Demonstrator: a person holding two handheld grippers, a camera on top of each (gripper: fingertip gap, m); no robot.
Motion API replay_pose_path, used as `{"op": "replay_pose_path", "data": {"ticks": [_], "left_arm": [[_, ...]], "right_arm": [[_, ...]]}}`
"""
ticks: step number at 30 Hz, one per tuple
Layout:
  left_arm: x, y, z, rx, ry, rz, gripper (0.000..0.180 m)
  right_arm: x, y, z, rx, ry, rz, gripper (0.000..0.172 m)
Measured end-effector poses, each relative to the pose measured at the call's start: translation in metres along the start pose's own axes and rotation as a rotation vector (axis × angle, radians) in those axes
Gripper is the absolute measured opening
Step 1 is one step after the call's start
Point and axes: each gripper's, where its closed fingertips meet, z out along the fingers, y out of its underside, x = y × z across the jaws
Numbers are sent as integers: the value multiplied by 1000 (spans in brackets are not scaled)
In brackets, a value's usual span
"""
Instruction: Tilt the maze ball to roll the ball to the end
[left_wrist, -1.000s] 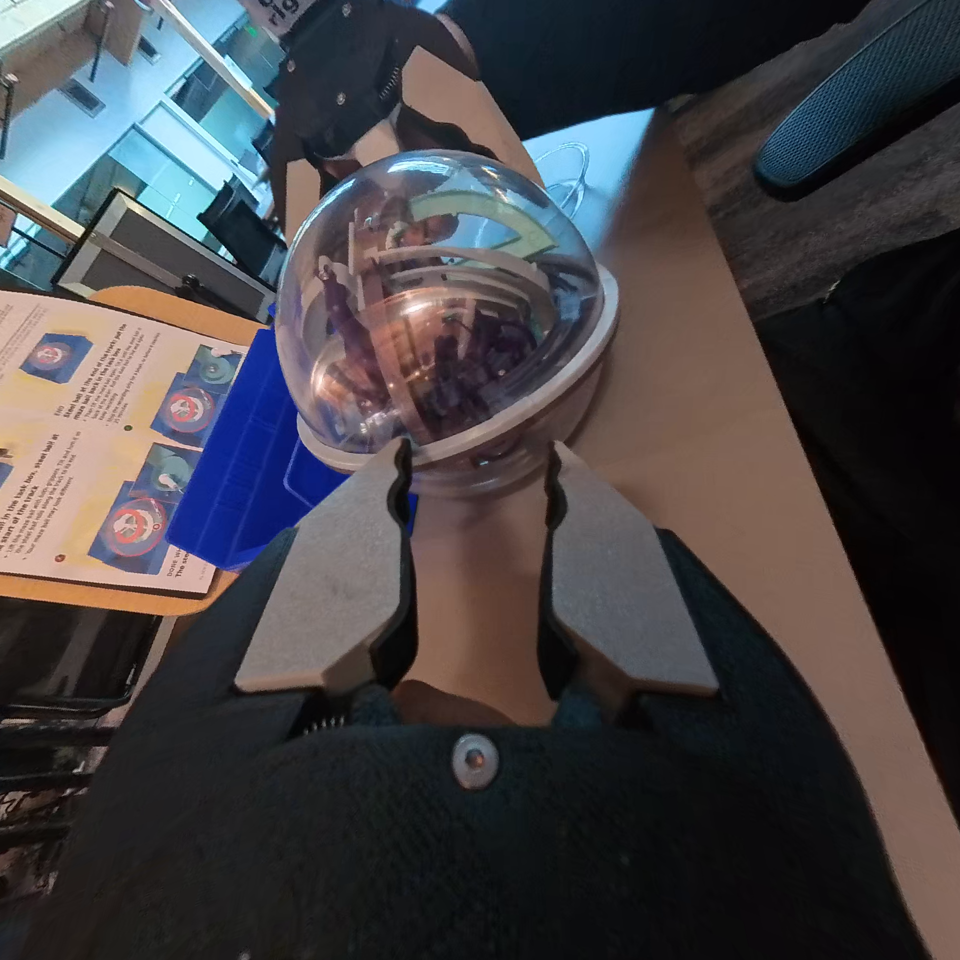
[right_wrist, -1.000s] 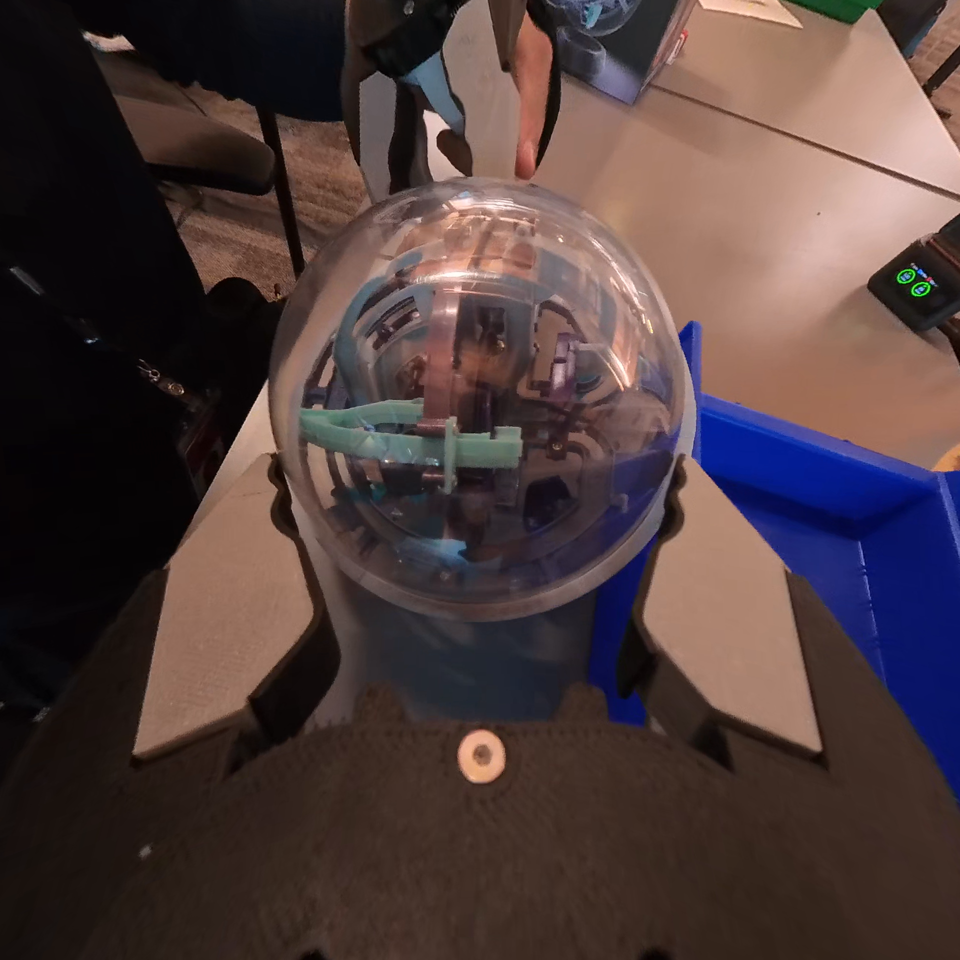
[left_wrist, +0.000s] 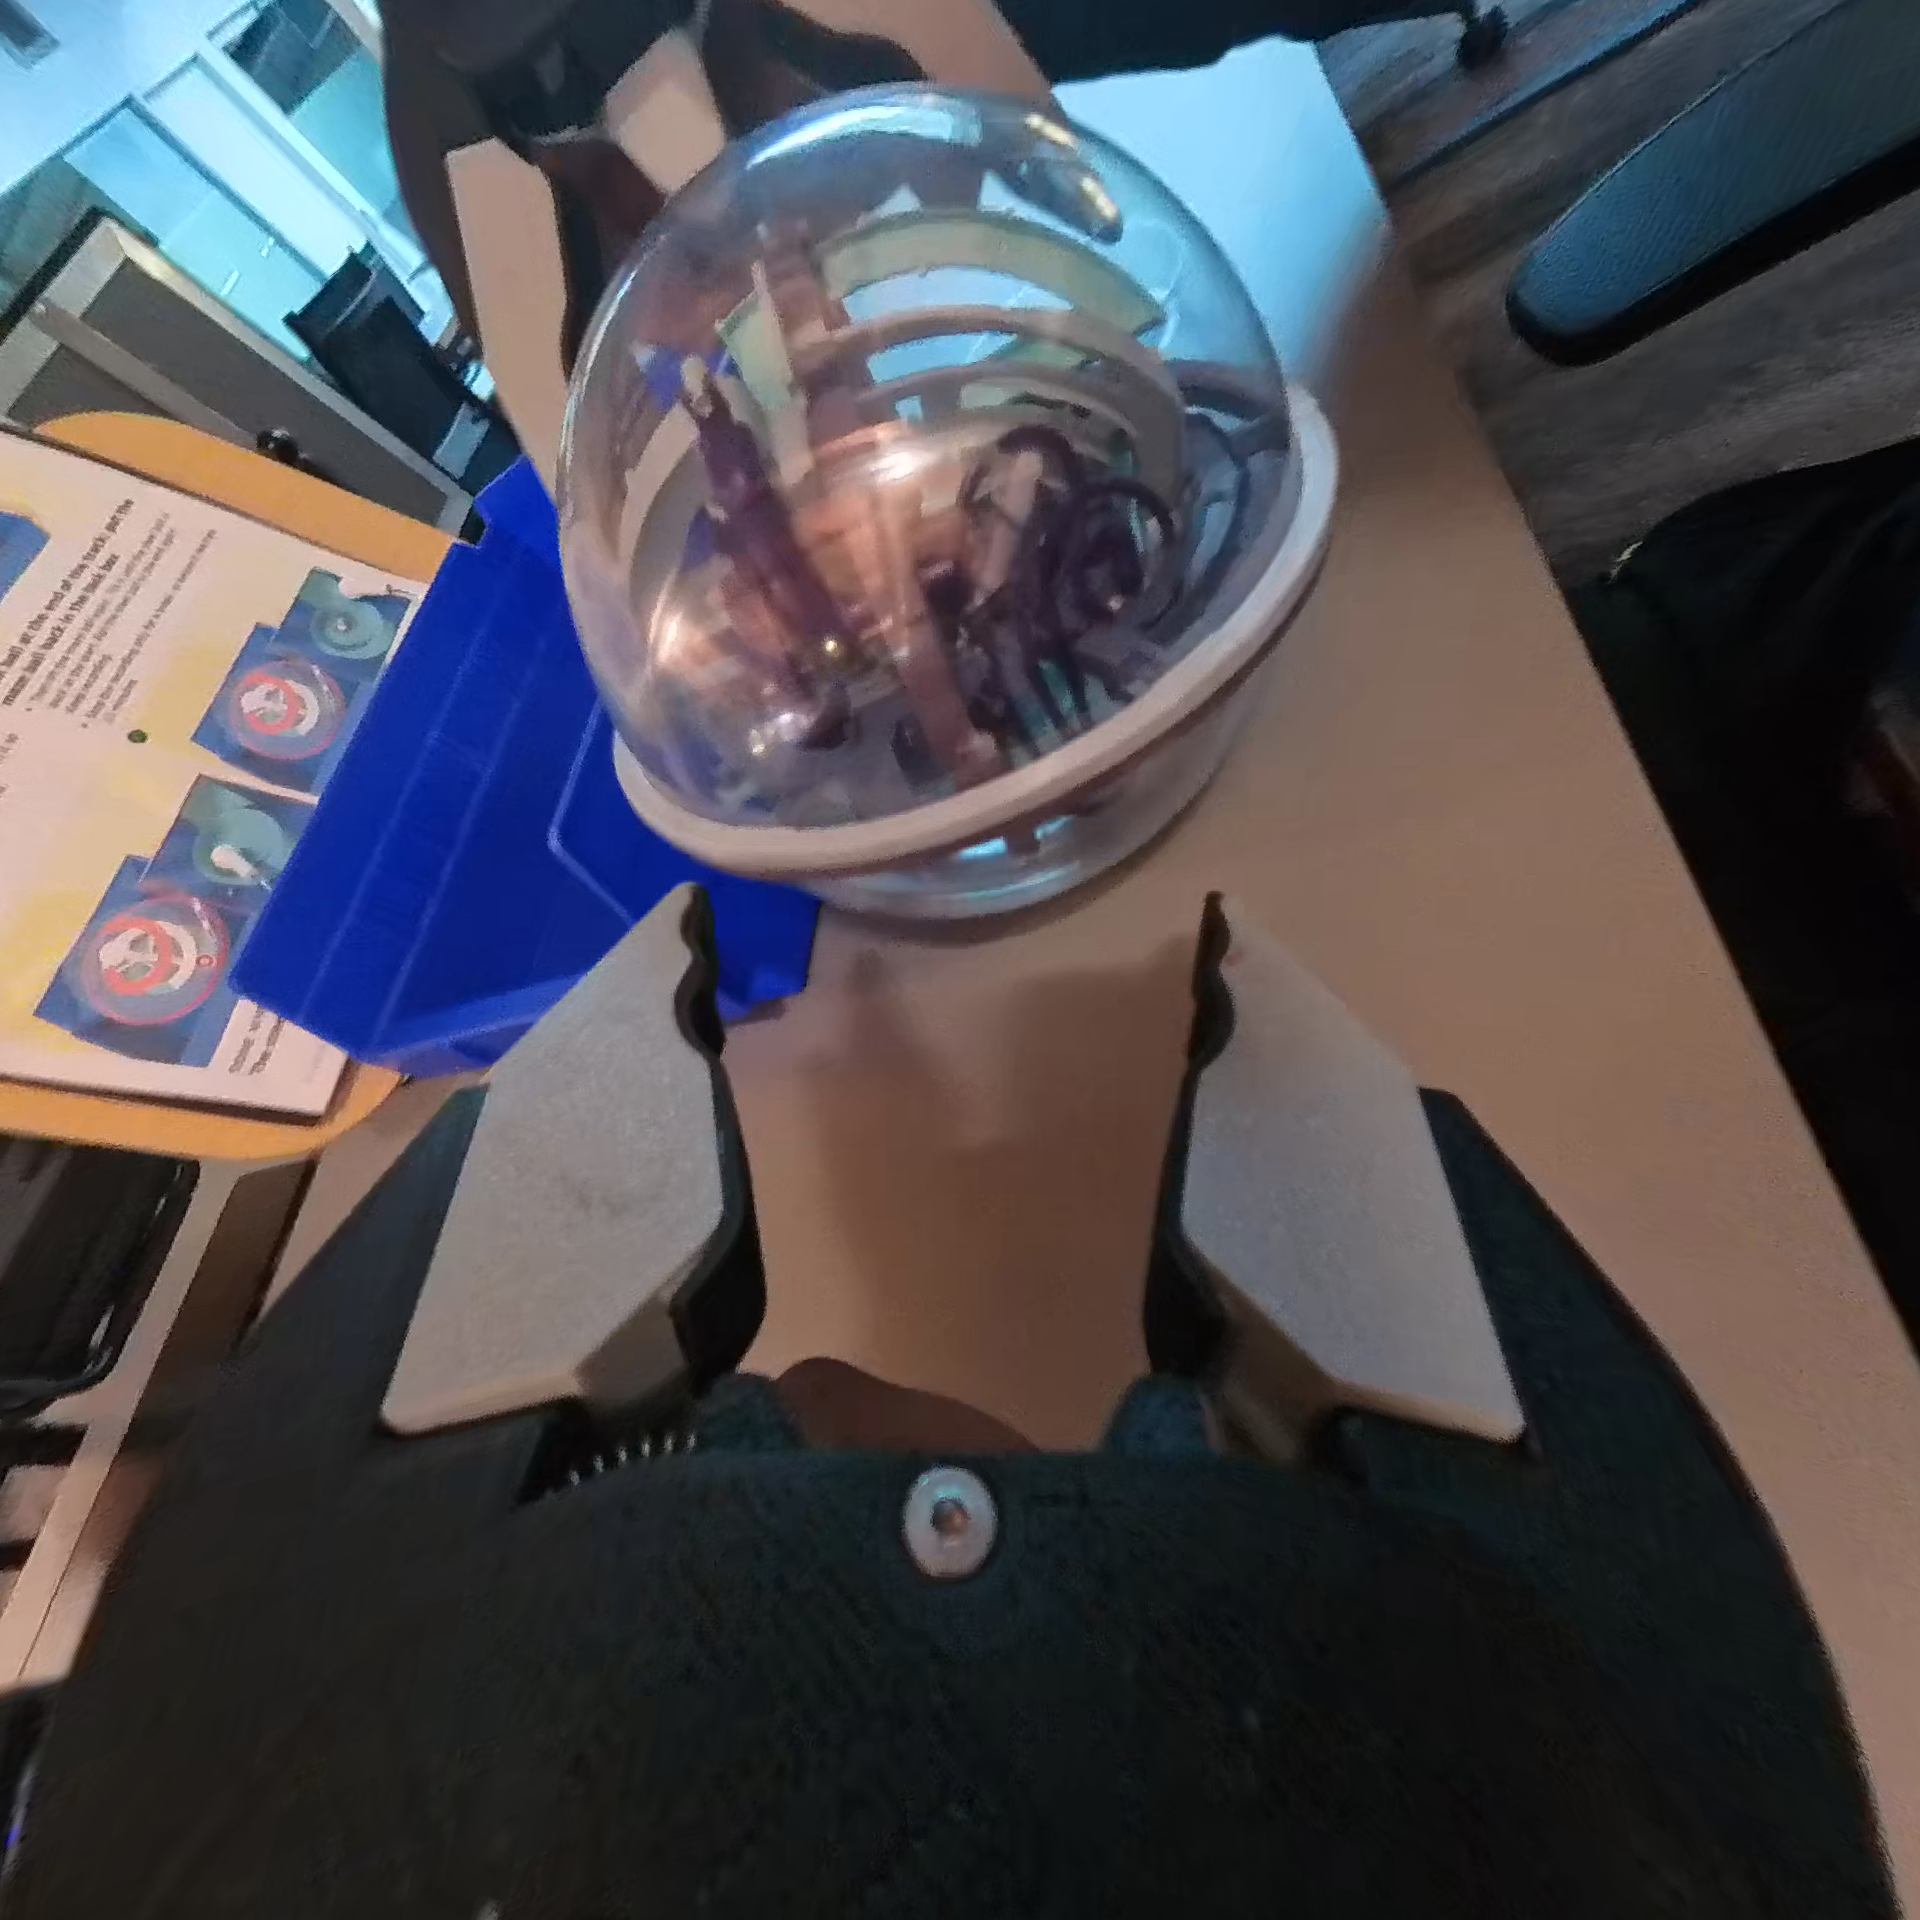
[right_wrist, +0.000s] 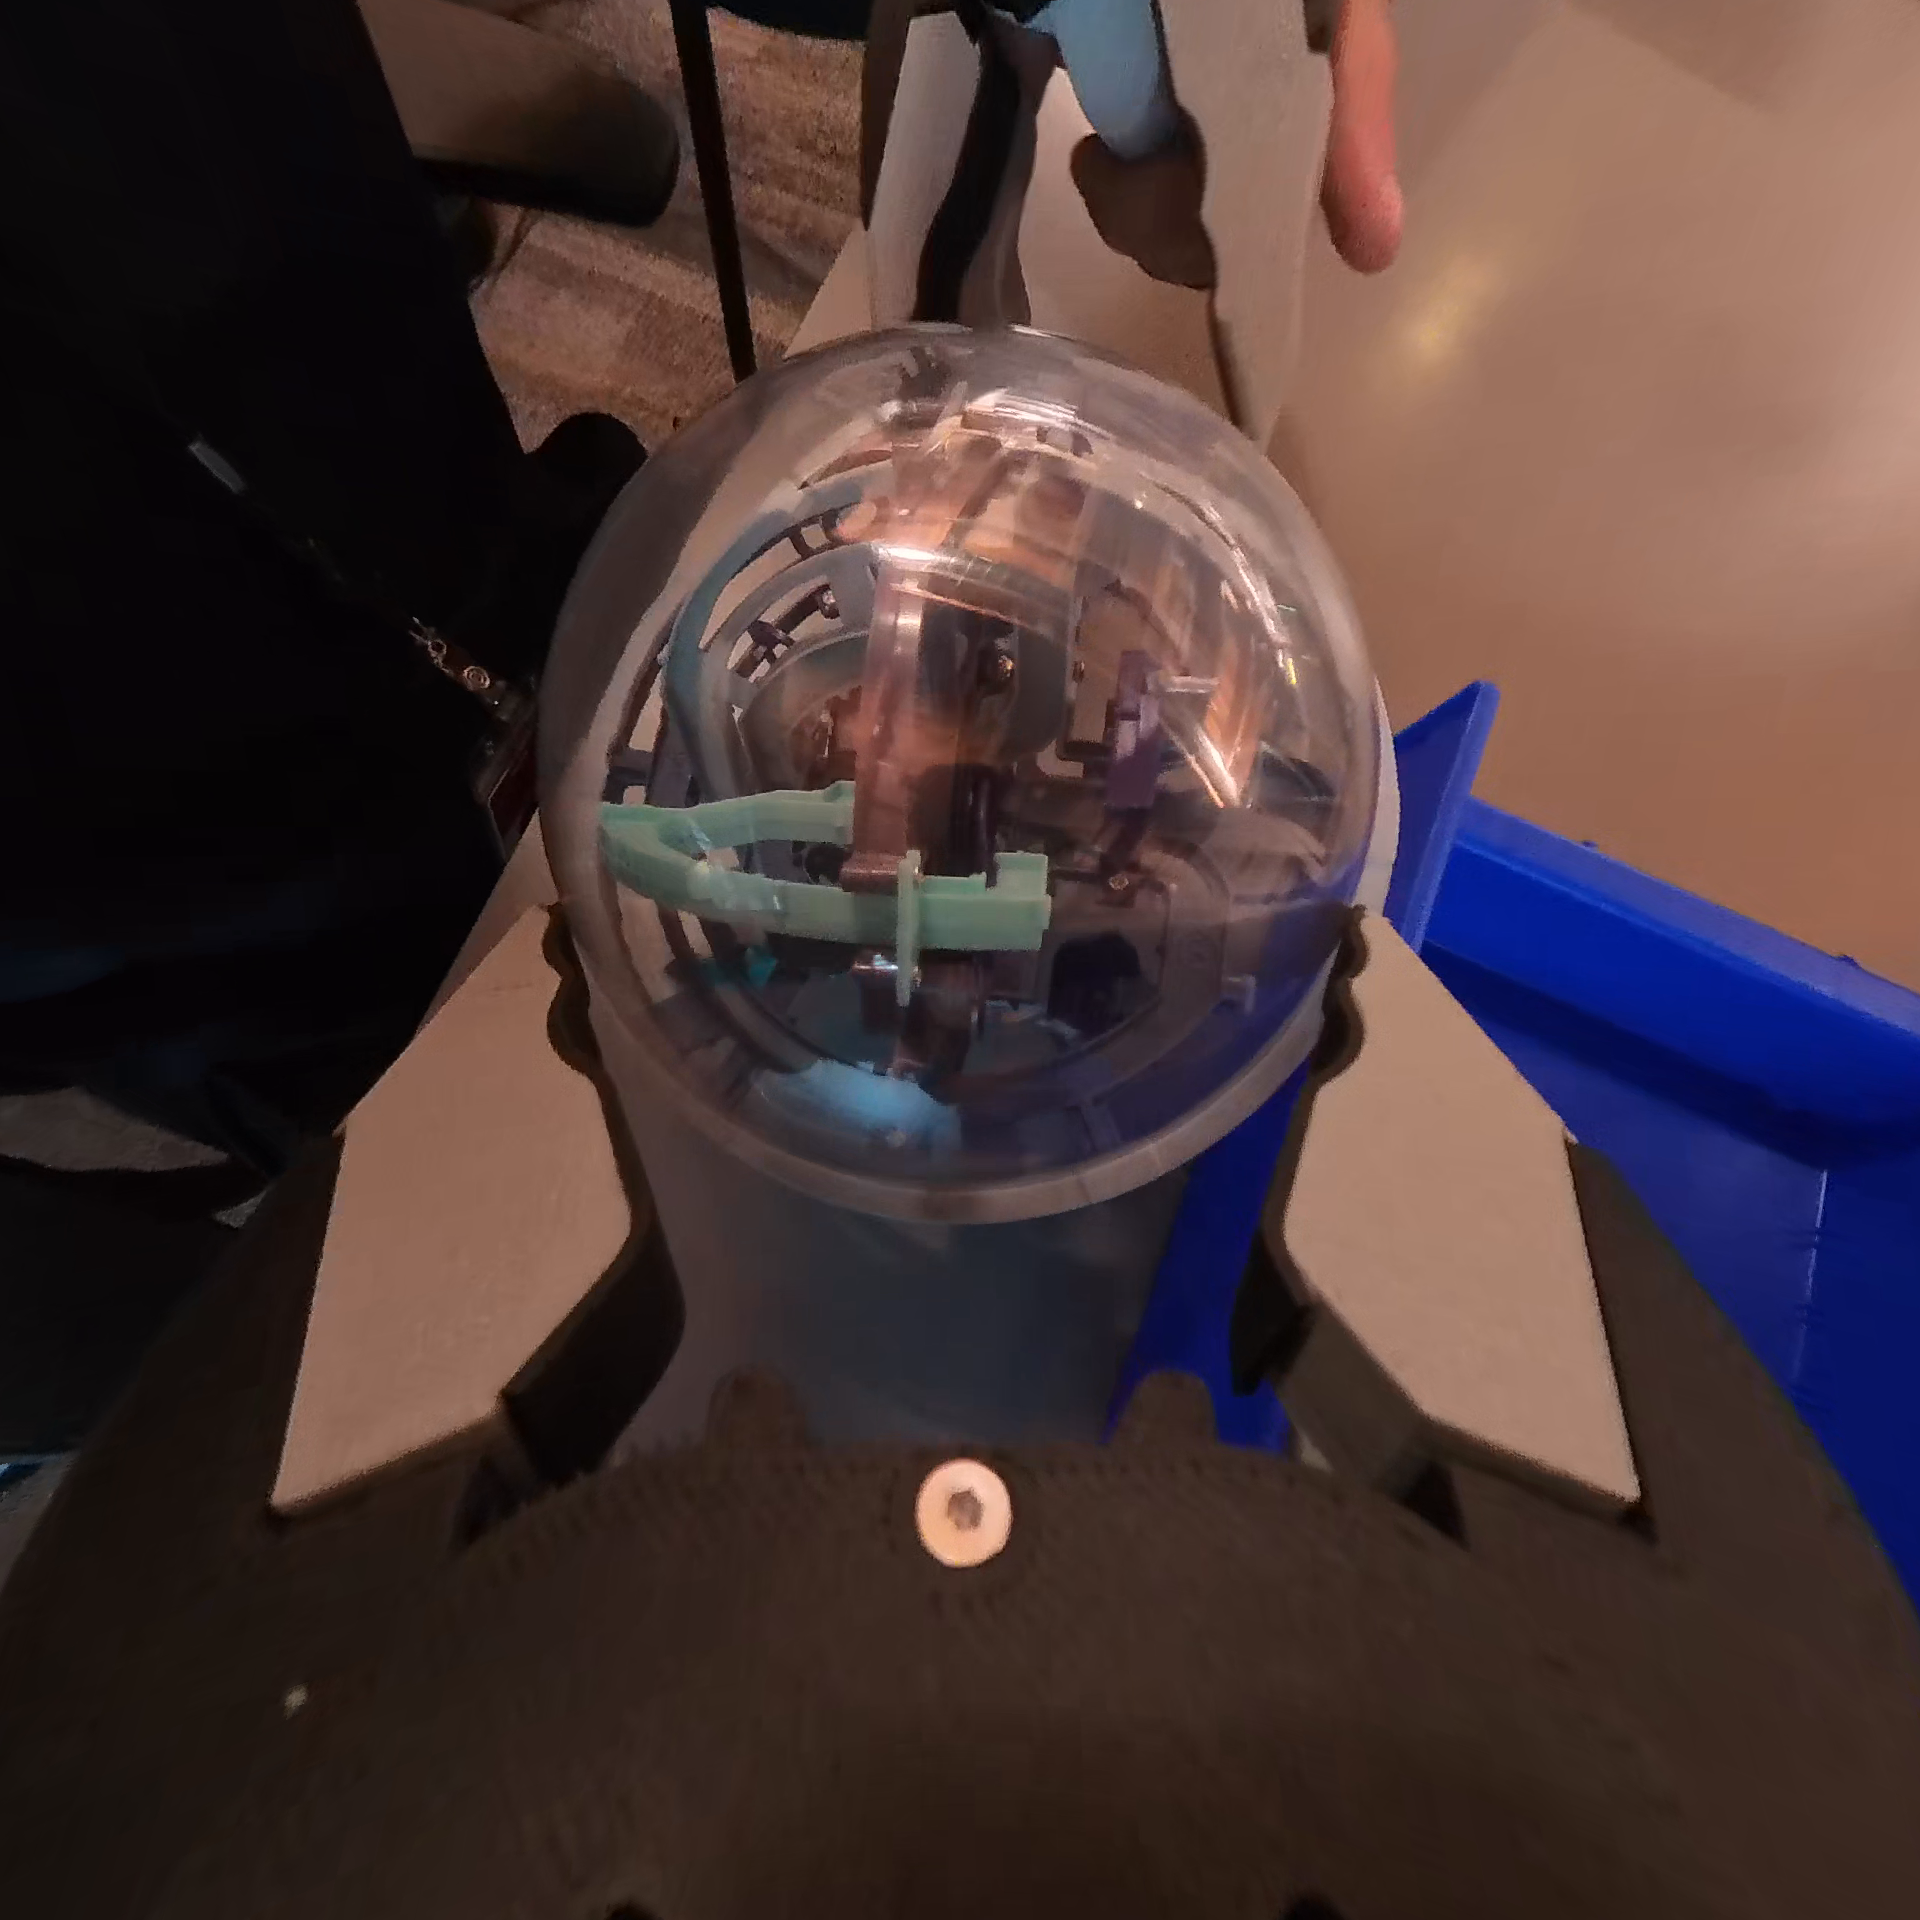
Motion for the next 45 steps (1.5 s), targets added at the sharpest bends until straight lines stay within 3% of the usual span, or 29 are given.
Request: {"op": "replay_pose_path", "data": {"ticks": [4, 18, 32, 45], "left_arm": [[1, -3, 6, -13, -1, 74, 86], [8, -11, 2, 140, -27, 66, 76], [9, 3, 11, 86, -58, 42, 74], [-7, 3, 34, 32, -294, 149, 96]], "right_arm": [[1, 0, 0, -28, -12, -4, 137], [-2, -3, 0, -68, 18, -72, 136], [3, -10, 0, -38, -16, -103, 139], [4, -10, 5, -21, -37, -24, 143]]}}
